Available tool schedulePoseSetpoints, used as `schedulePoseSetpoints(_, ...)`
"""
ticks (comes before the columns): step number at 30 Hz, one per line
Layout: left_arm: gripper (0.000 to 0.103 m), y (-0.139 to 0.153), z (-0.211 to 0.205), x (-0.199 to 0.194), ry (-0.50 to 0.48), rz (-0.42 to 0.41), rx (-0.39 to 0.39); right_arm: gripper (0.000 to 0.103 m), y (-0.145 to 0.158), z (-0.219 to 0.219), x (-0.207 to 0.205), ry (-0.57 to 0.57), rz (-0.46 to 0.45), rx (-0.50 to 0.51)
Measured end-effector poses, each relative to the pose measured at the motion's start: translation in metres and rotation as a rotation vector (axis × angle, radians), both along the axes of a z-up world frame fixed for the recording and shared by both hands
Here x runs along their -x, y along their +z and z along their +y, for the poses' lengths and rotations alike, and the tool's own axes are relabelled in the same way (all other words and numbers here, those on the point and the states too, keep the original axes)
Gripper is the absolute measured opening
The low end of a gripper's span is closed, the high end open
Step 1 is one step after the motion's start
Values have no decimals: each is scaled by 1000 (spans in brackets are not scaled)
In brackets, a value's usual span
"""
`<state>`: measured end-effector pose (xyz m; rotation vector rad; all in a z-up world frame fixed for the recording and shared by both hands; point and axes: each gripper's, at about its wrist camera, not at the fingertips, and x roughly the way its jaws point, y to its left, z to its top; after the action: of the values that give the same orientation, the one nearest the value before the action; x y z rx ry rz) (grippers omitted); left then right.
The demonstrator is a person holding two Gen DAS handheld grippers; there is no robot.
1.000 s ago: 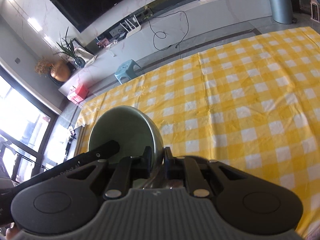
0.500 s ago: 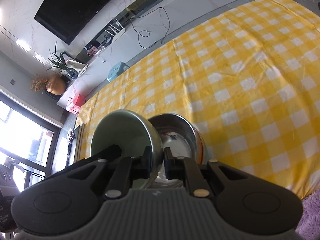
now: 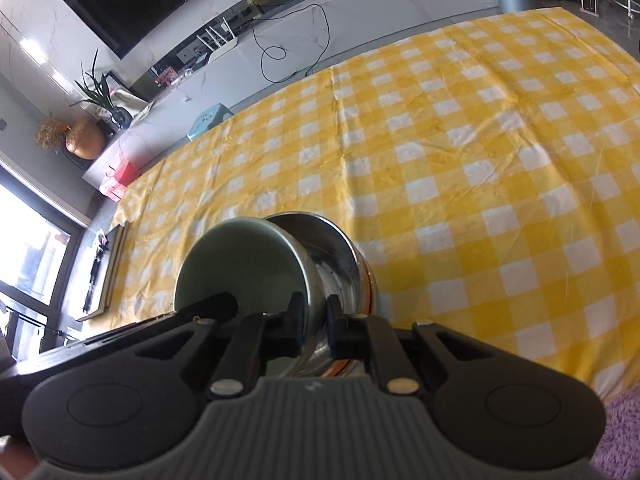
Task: Organize plates and bowls
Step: 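Carry the green bowl with both tools and lower it into the orange bowl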
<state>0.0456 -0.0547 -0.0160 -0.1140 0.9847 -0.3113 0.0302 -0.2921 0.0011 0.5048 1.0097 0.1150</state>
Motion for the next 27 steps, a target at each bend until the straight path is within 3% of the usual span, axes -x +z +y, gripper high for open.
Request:
schedulePoseSetpoints(5, 9, -2, -8, -2, -37, -5, -62, 10, -5, 7, -3, 9, -2, 98)
schedulePoseSetpoints(8, 9, -3, -7, -3, -31, -12, -70, 10, -8, 9, -6, 17, -2, 99)
schedulePoseSetpoints(20, 11, 6, 8, -3, -23, -51, 10, 6, -9, 19, -18, 93, -37, 210)
schedulePoseSetpoints(27, 25, 11, 17, -2, 7, -81, 84, 5, -6, 34, -17, 142, -92, 357)
